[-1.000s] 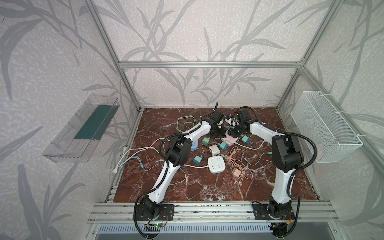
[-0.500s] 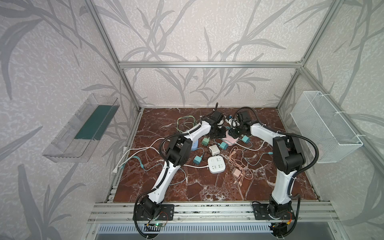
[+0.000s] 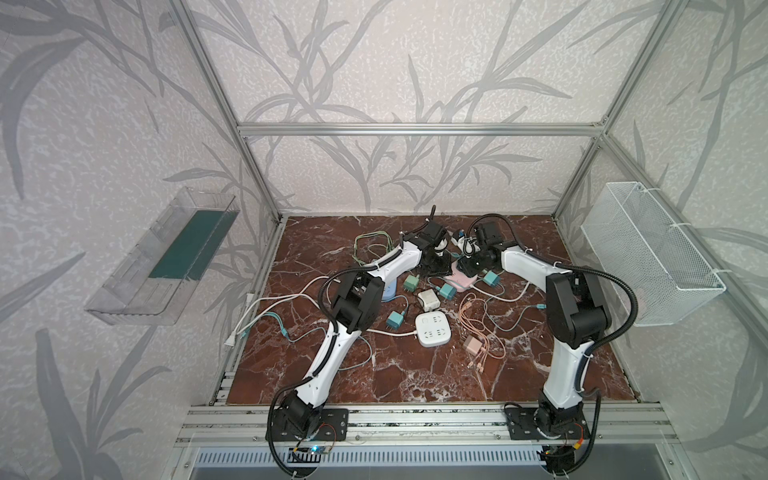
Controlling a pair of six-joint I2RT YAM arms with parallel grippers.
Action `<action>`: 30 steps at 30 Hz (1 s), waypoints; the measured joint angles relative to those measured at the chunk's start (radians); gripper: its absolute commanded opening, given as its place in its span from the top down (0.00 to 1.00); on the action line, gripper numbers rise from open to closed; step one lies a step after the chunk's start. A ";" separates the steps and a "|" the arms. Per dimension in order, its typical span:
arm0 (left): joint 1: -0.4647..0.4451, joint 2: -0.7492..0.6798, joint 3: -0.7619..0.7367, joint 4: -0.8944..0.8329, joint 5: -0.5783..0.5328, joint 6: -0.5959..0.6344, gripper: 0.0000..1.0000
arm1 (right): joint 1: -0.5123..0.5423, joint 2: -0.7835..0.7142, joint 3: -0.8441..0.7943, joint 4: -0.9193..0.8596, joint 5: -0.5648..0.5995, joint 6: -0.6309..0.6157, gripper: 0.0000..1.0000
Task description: Pull the plug off the socket
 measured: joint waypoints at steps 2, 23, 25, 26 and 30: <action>0.002 0.006 0.009 -0.008 0.003 0.000 0.66 | 0.000 -0.002 -0.011 0.016 -0.001 0.009 0.73; 0.006 0.014 0.026 -0.029 0.013 0.011 0.67 | -0.014 -0.005 -0.018 0.021 -0.021 0.055 0.73; 0.007 0.020 0.036 -0.035 0.018 0.014 0.67 | -0.014 -0.006 -0.021 0.027 -0.021 0.059 0.73; 0.008 0.021 0.037 -0.035 0.020 0.016 0.66 | -0.014 -0.006 -0.022 0.028 -0.023 0.060 0.73; 0.010 0.021 0.037 -0.023 0.027 0.032 0.62 | -0.013 -0.006 -0.022 0.027 -0.024 0.046 0.73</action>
